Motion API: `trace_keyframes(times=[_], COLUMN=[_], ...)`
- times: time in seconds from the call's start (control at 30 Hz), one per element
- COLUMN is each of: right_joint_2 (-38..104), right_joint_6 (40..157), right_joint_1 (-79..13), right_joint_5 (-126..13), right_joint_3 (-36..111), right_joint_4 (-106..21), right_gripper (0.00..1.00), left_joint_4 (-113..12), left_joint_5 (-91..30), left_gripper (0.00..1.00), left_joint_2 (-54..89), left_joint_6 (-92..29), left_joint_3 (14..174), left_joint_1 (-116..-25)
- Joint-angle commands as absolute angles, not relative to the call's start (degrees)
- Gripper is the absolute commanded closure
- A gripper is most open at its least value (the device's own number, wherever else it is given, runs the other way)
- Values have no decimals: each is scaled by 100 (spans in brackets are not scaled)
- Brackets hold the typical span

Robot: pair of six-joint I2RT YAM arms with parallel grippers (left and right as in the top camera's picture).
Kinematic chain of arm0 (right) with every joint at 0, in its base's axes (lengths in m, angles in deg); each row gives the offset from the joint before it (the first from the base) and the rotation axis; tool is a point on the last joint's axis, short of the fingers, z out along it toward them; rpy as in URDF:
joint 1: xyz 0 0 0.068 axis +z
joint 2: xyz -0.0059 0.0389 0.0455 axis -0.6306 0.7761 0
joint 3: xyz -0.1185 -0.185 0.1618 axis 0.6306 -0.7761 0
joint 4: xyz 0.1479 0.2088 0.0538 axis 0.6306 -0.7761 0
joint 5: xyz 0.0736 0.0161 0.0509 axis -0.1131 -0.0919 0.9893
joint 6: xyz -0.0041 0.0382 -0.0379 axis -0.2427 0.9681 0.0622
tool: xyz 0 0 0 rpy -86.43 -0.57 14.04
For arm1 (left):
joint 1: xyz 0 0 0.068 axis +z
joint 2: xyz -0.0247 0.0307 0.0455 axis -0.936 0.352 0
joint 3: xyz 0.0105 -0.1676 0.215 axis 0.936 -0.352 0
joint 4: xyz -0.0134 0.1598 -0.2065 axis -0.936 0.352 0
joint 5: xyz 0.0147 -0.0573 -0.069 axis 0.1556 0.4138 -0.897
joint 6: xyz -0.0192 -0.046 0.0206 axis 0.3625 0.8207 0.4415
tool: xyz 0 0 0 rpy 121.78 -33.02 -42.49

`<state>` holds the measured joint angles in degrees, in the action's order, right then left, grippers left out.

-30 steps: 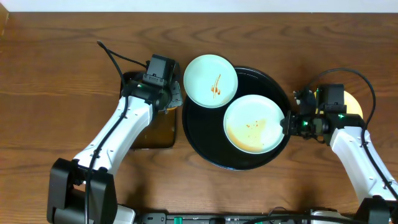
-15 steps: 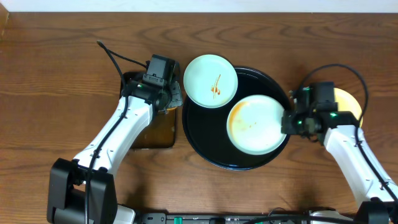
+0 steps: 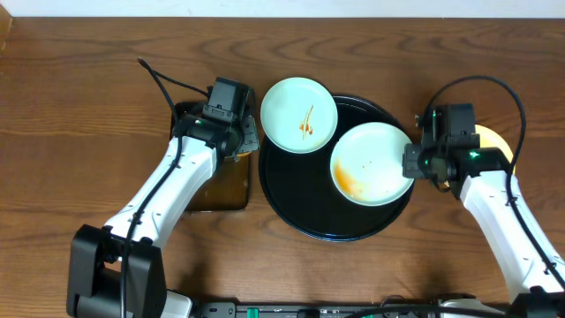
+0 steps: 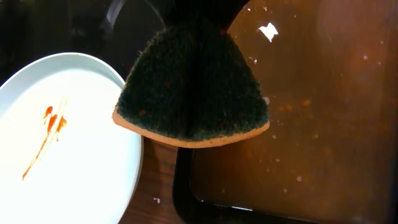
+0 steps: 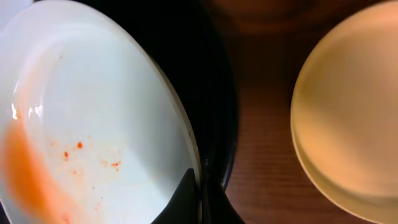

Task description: Clean dirty plates on tray and stack at the side

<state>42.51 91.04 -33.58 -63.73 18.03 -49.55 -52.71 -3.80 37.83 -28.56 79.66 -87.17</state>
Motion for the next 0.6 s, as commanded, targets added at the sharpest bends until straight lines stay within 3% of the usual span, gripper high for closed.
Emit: trace_keyframes(times=[0.0, 0.3, 0.57], right_joint_2=[4235, 3785, 3339], right_joint_6=[8999, 8879, 8304], right_joint_1=[-3187, -3001, -2094], right_joint_5=[-6906, -7087, -8818], right_joint_3=[1906, 2135, 2207], right_joint_4=[-5134, -5106, -4974], right_gripper=[99, 99, 99], left_joint_4=[-5276, -5276, -5276], left_joint_5=[-330, -327, -327], left_gripper=[92, 92, 92], left_joint_2=[3665, 3665, 3665], left_joint_6=[-2907, -2907, -2907], left_joint_3=[7929, 7929, 7929], left_joint_1=[-8719, -8719, -8719])
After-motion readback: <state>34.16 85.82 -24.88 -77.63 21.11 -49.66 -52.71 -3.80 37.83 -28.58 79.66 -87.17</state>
